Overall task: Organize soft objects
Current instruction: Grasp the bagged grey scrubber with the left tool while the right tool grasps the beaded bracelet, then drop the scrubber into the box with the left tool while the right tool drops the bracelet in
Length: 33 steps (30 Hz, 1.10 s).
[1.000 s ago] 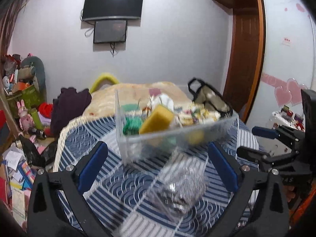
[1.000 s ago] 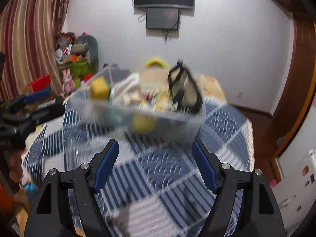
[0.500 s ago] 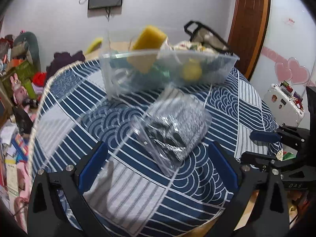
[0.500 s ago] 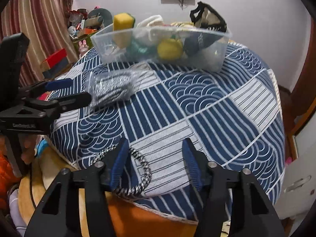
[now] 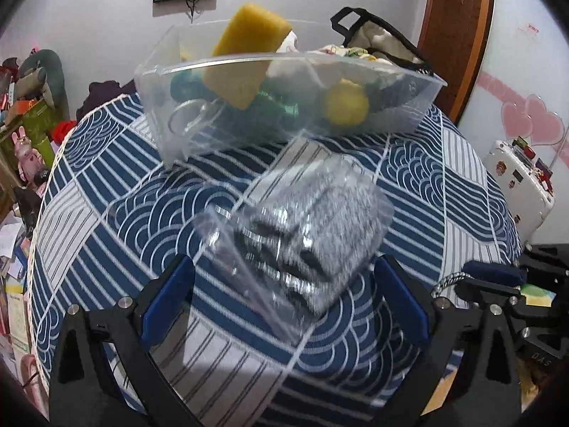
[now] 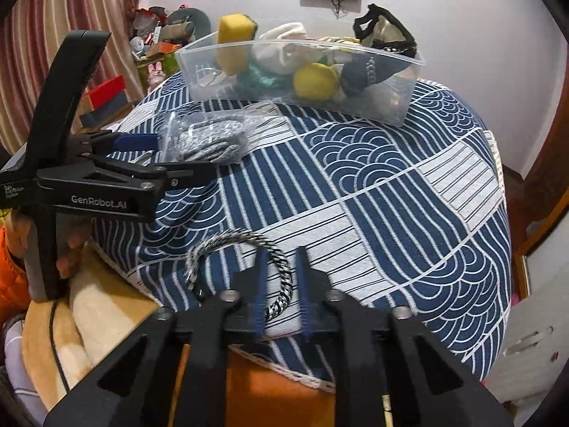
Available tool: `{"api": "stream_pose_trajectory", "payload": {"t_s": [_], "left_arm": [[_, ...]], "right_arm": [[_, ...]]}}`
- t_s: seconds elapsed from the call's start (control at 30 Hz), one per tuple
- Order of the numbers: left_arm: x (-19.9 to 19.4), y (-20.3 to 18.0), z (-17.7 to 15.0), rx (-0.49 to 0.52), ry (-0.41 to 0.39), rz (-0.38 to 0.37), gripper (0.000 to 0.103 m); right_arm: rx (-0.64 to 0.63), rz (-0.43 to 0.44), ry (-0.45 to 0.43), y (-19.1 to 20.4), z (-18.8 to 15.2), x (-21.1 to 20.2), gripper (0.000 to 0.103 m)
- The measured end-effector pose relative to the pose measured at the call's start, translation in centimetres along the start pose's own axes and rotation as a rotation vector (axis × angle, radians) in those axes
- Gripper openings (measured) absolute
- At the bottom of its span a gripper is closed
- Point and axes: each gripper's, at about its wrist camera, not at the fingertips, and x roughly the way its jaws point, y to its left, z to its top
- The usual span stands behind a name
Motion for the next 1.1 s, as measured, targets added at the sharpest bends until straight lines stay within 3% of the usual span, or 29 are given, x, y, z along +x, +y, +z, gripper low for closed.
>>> {"api": "stream_pose_trajectory", "payload": {"t_s": [0.17,0.2,0.4,0.5,0.77,1.1], "left_arm": [[0.5,-0.4,0.5,0.014,-0.032,-0.034,0.1],[0.4,-0.5,0.5,0.019,-0.047,-0.044,0.088],[-0.1,-0.9,0.8,0.052,-0.077,-0.074,0.043],[-0.8,-0.7,0.8,0.047,-0.098,-0.08,0.034],[-3.9,0.1,1.9,0.046,-0.196,-0.068,0.032],[-7.7,2.3,6.8,-0.01,-0.353,-0.043,0.032]], "right_arm": [[0.054,-0.045,-0.033,-1.1,0.4,-0.2,0.006],[0.067,-0.052,-0.043,-1.2,0.7,-0.2,0.006],[0.114,-0.08,-0.12,-2.0,1.8,-1.3,0.006],[0.133,-0.08,-0.16,-2.4,2.6,-1.7,0.006],[0.139,-0.092,-0.269,-2.7,6.4,-3.2,0.006],[0.142,-0.14,-0.37,-3.5,11.2,-4.0,0.006]]}}
